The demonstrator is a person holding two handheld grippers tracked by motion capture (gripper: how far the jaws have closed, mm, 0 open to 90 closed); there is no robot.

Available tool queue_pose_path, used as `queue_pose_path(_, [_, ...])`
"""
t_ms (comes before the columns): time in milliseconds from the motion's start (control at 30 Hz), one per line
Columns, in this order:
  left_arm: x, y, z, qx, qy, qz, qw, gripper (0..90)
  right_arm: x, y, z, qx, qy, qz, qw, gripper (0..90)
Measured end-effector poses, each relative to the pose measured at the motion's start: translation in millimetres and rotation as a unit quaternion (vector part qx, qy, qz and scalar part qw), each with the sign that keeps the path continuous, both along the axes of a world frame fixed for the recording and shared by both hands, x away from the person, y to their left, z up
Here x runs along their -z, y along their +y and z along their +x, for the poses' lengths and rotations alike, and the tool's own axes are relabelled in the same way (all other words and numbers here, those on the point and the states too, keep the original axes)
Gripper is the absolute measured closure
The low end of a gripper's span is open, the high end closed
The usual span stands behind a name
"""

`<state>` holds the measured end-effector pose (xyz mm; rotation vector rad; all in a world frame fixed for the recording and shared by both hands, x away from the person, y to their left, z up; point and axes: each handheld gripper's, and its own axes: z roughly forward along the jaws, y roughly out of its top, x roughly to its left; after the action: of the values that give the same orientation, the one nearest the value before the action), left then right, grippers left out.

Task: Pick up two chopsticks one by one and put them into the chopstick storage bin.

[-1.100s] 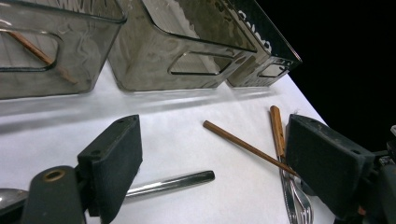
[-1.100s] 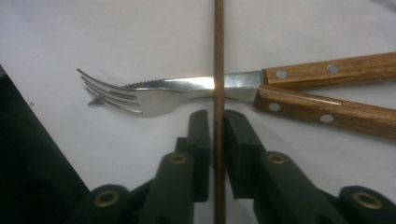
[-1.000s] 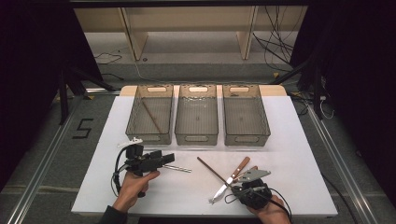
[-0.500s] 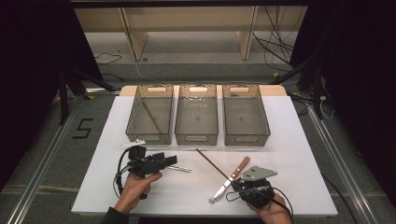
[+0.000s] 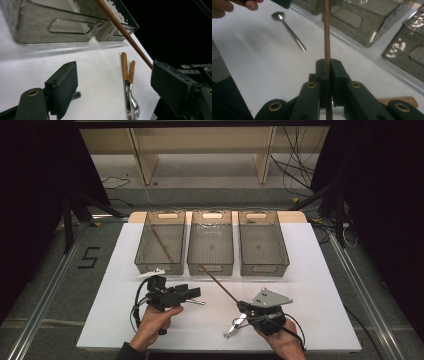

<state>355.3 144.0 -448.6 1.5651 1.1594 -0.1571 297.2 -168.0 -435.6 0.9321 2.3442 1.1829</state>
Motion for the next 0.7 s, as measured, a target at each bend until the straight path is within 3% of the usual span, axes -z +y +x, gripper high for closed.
queue_pose_path(433, [-8.1,-22.2,8.3,0.018,0.01,-0.021,0.9996,31.6,-7.2,25.6,8.9,-0.011,-0.018,0.011,0.9997,85.9])
queue_pose_path(700, [-7.4,-32.1,12.0,0.029,0.021,-0.046,0.9983,46.9,-6.7,34.5,9.9,-0.018,-0.024,0.013,0.9995,85.9])
